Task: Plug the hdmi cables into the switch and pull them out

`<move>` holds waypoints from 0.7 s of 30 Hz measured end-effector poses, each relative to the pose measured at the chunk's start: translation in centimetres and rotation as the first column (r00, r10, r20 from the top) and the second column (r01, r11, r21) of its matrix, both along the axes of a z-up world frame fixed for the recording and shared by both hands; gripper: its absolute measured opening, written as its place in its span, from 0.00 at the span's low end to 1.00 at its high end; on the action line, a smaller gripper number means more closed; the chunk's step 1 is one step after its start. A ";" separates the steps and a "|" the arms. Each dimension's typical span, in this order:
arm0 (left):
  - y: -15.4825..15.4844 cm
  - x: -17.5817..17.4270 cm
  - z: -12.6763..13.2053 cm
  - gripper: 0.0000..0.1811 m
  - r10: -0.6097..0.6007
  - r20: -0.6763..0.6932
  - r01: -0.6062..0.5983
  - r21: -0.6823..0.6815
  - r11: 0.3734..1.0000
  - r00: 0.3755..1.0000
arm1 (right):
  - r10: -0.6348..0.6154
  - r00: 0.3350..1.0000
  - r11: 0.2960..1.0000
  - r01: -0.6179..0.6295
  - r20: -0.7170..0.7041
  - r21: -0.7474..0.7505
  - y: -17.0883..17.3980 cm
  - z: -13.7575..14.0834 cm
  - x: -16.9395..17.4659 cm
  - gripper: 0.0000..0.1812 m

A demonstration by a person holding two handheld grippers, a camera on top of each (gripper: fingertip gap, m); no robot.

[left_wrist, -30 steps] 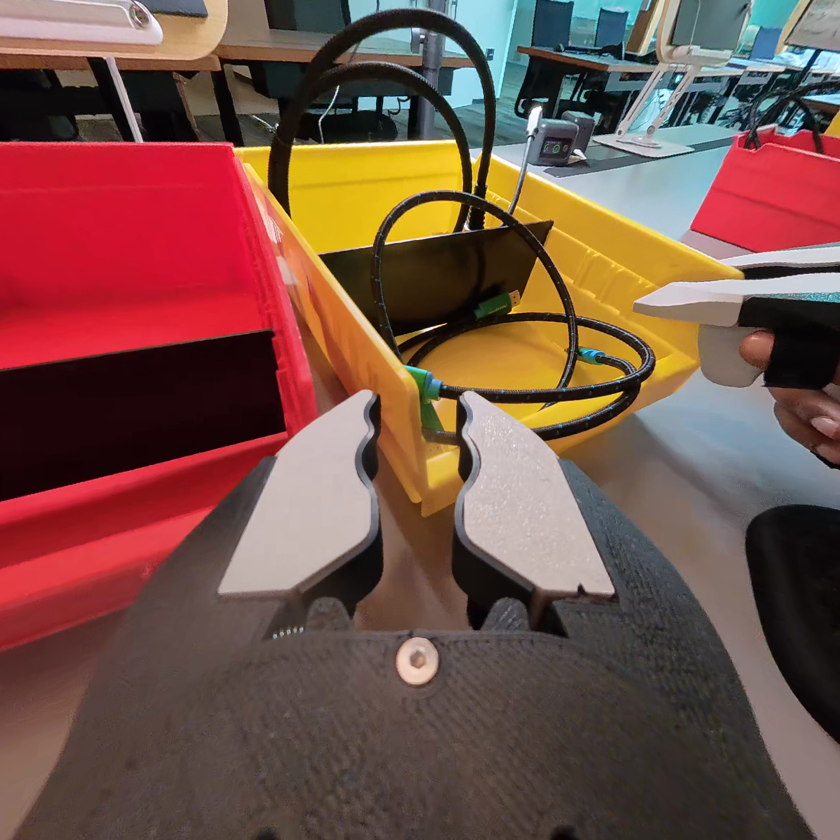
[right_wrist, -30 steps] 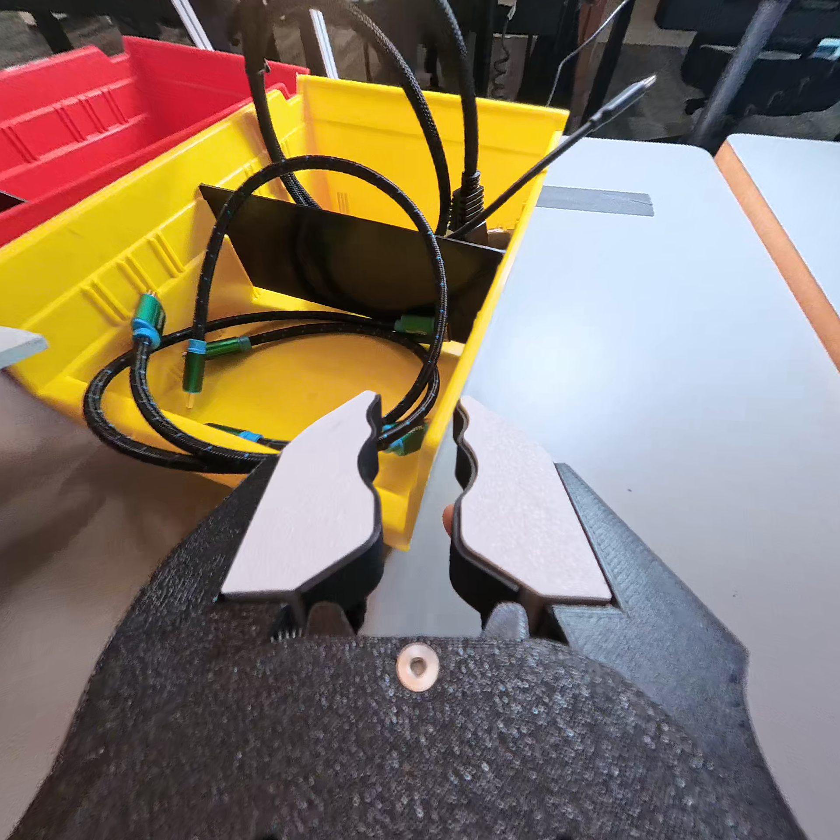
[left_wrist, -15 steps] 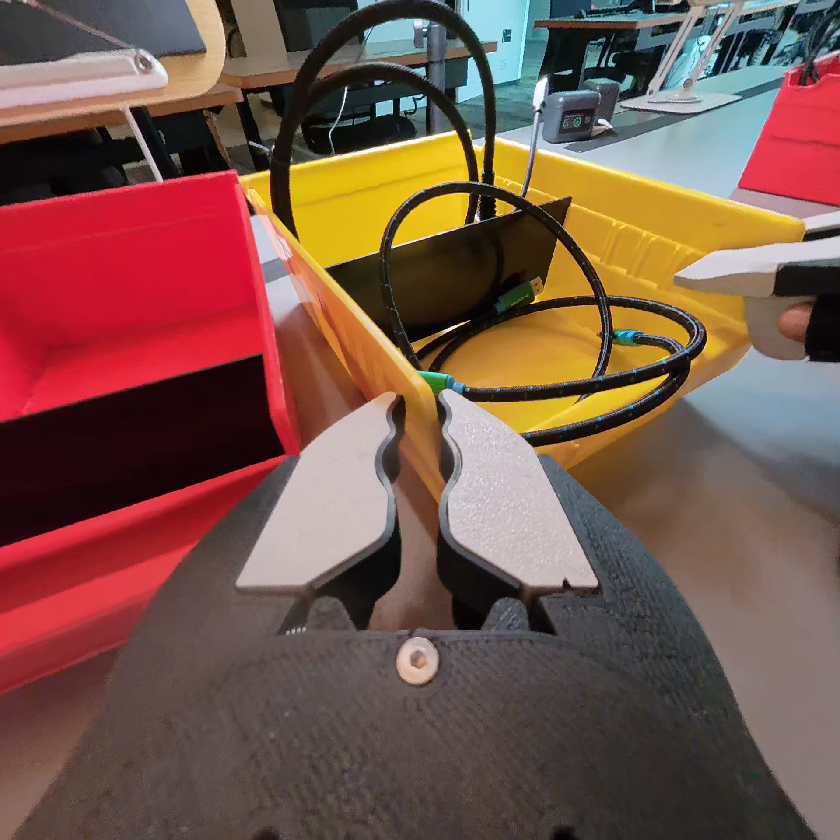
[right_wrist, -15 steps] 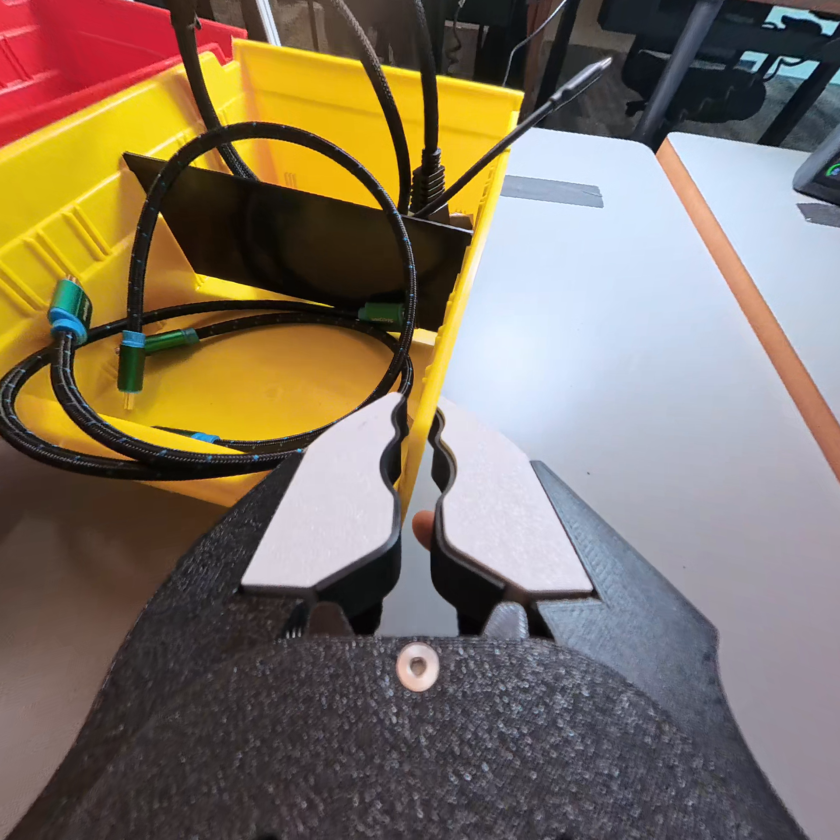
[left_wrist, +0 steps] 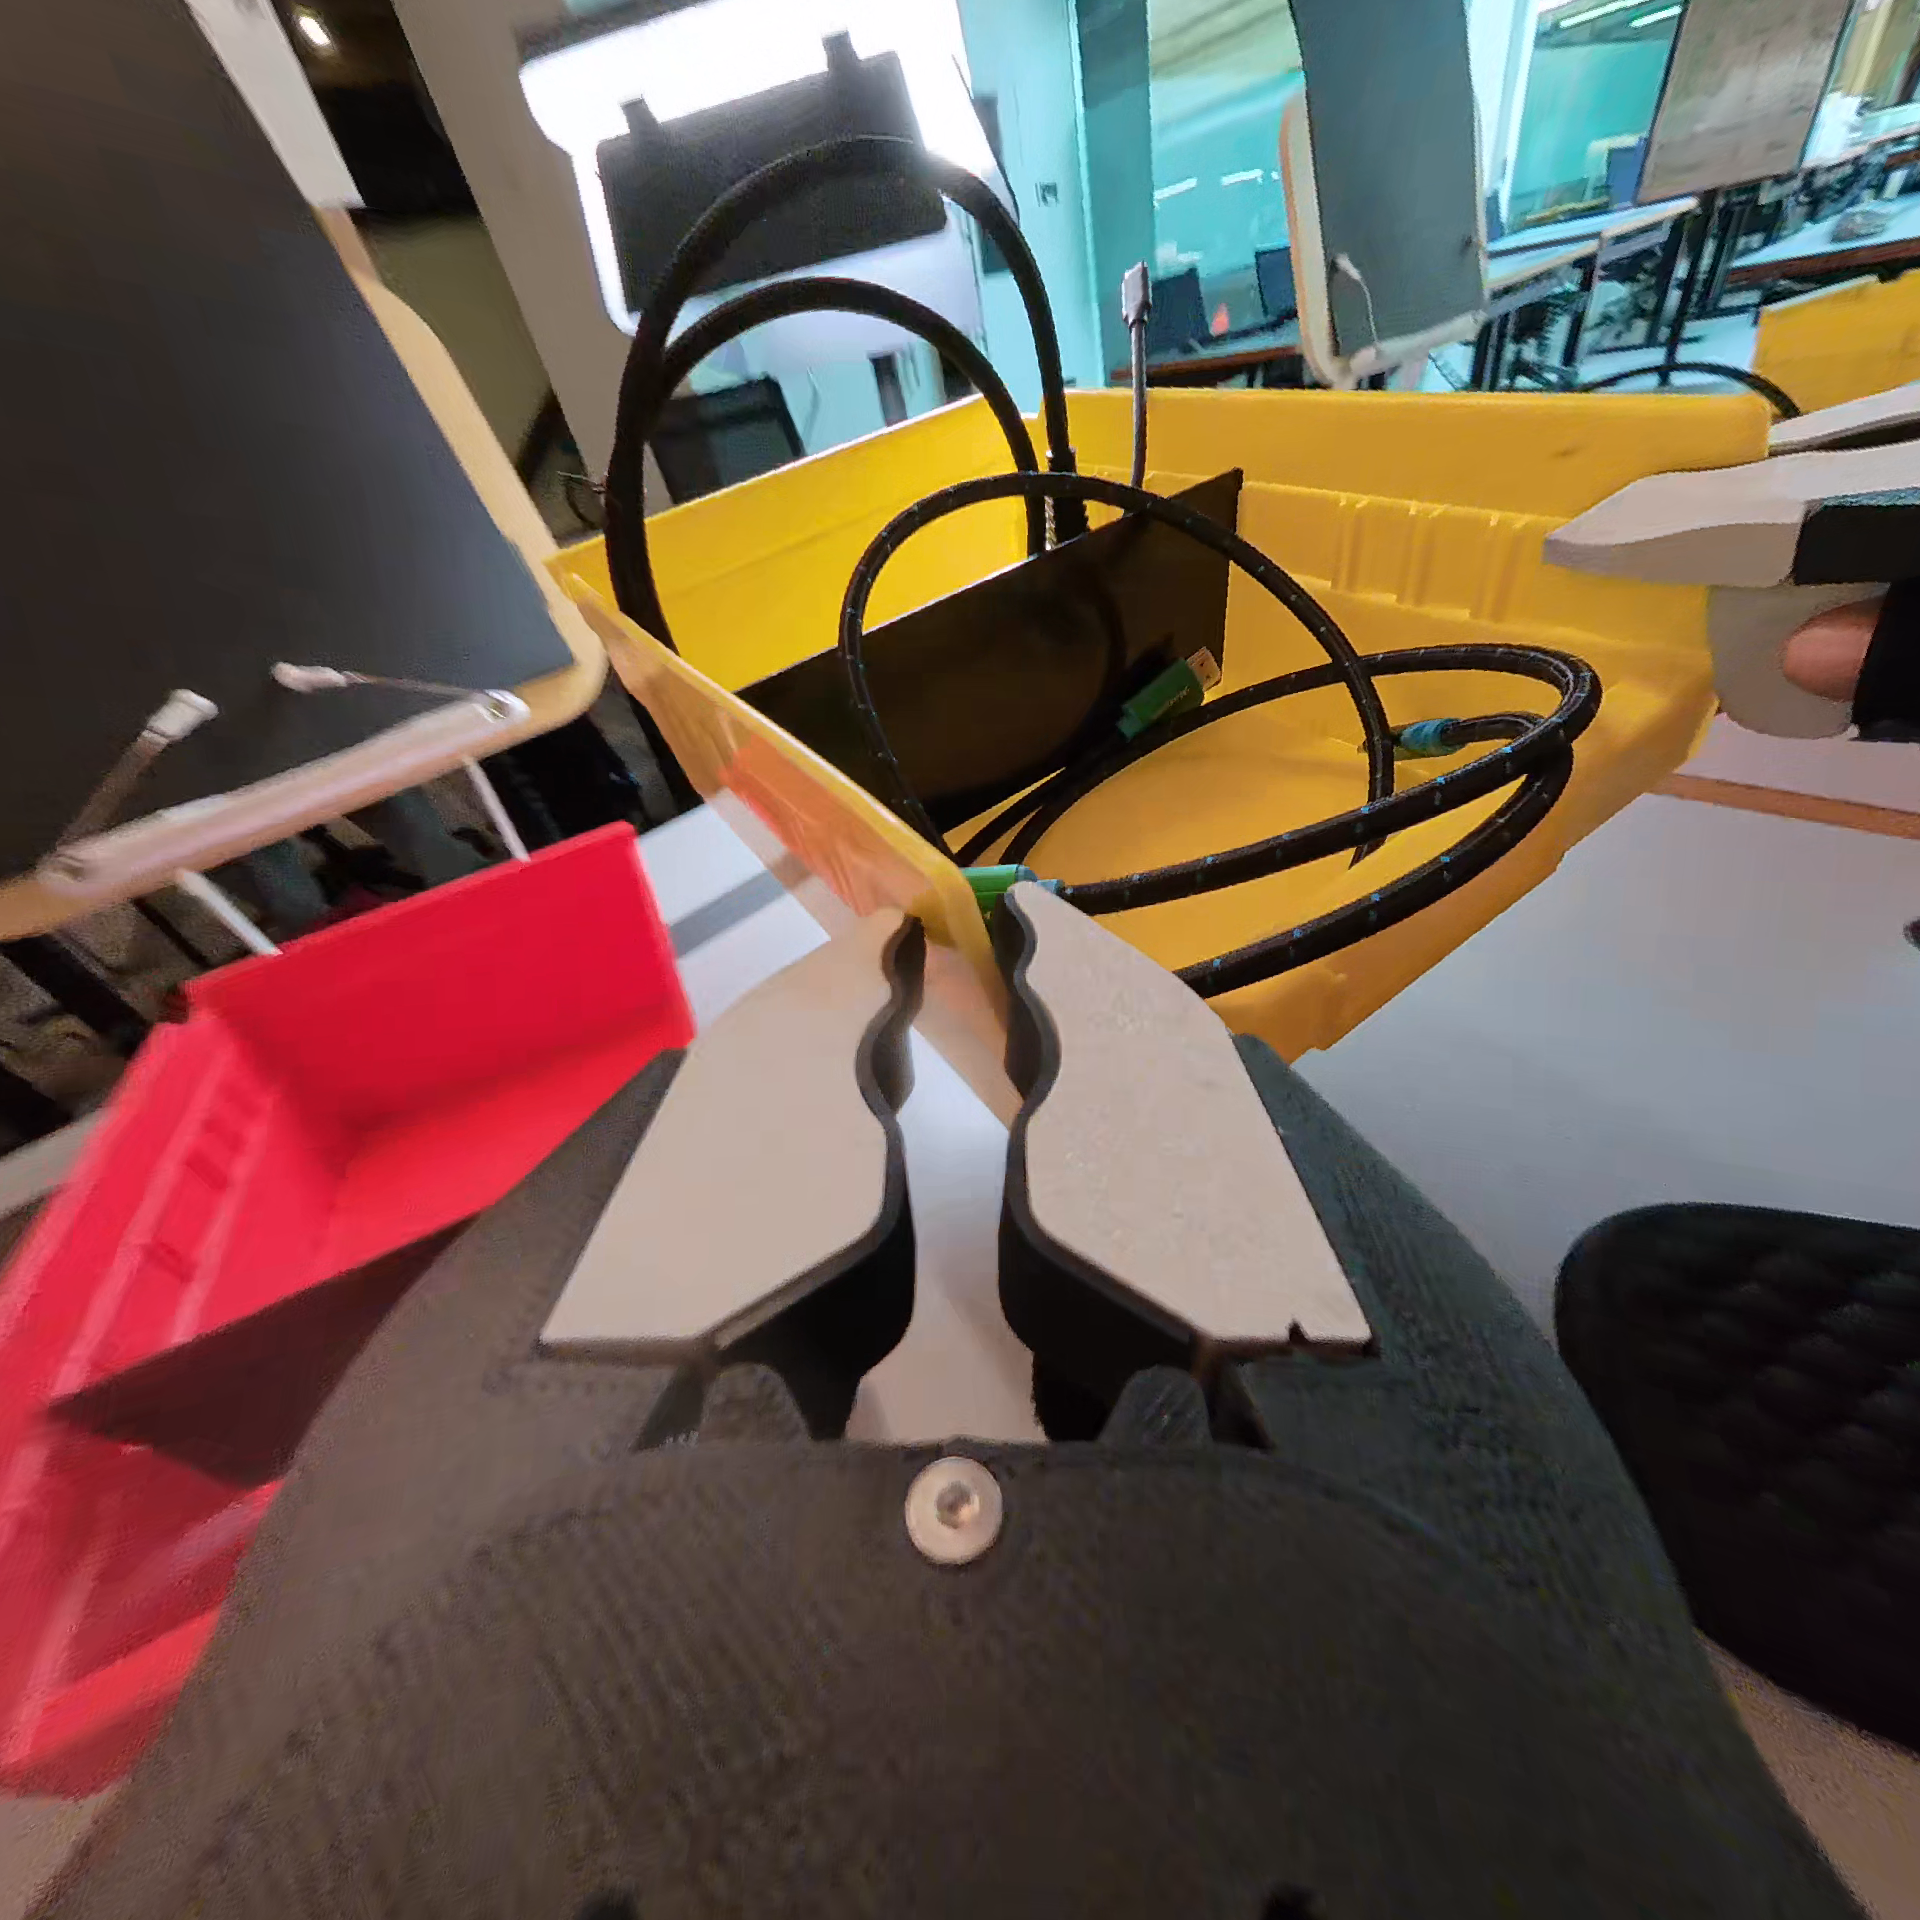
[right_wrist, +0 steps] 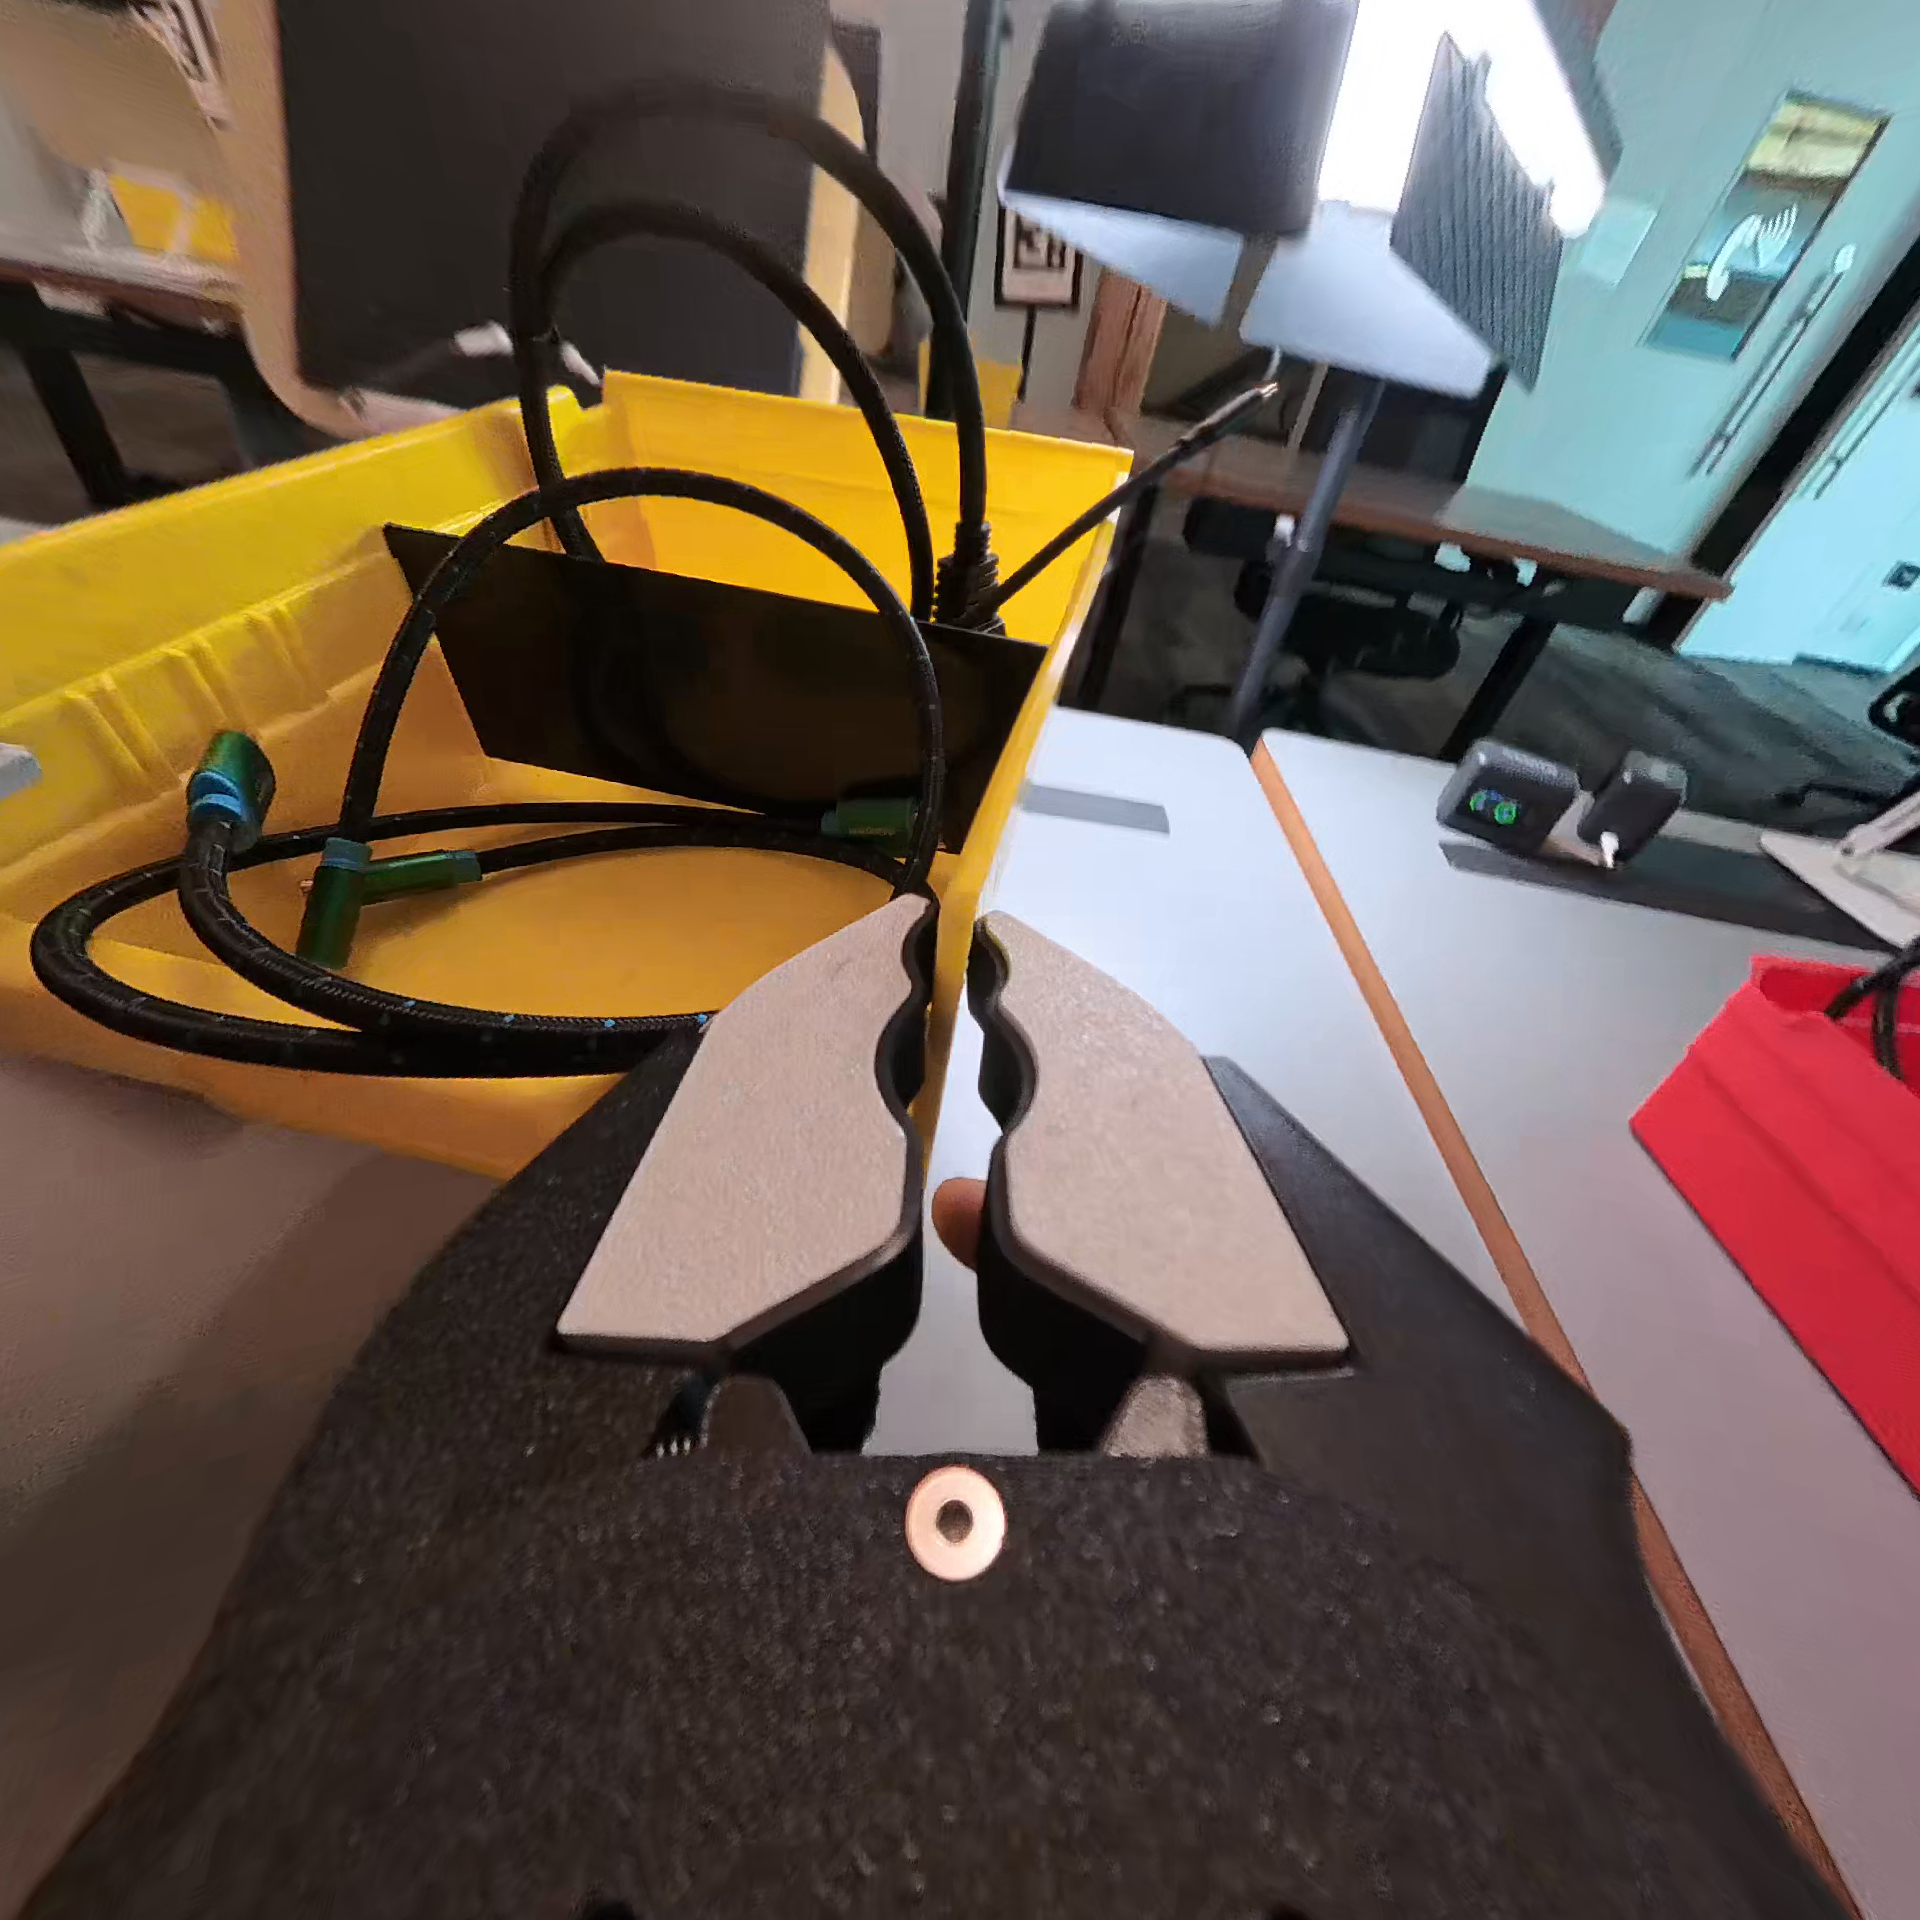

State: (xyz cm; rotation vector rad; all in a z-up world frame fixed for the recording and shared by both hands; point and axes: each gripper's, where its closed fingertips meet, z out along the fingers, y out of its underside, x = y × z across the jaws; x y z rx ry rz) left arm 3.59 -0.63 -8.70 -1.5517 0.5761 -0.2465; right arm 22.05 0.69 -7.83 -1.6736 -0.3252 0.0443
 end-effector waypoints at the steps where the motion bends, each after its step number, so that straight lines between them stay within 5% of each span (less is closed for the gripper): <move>1: -0.4 -0.9 1.2 0.08 0.017 -0.004 -0.017 0.026 1.000 1.000 | 0.019 1.000 1.000 -0.018 -0.011 0.024 -0.2 1.0 -0.8 0.02; 5: -2.1 -7.0 5.1 0.07 0.151 -0.003 -0.150 0.107 0.983 0.988 | 0.144 0.988 0.987 -0.139 -0.057 0.084 -0.2 3.9 -6.8 0.03; 10: -4.9 -19.0 7.0 0.05 0.383 0.068 -0.389 0.099 0.916 0.921 | 0.391 0.917 0.920 -0.385 -0.079 0.074 -1.3 4.5 -19.2 0.05; 21: -11.8 -38.5 1.5 0.04 0.628 0.172 -0.636 -0.012 0.772 0.759 | 0.663 0.749 0.747 -0.662 -0.011 -0.053 -4.3 -2.0 -40.9 0.06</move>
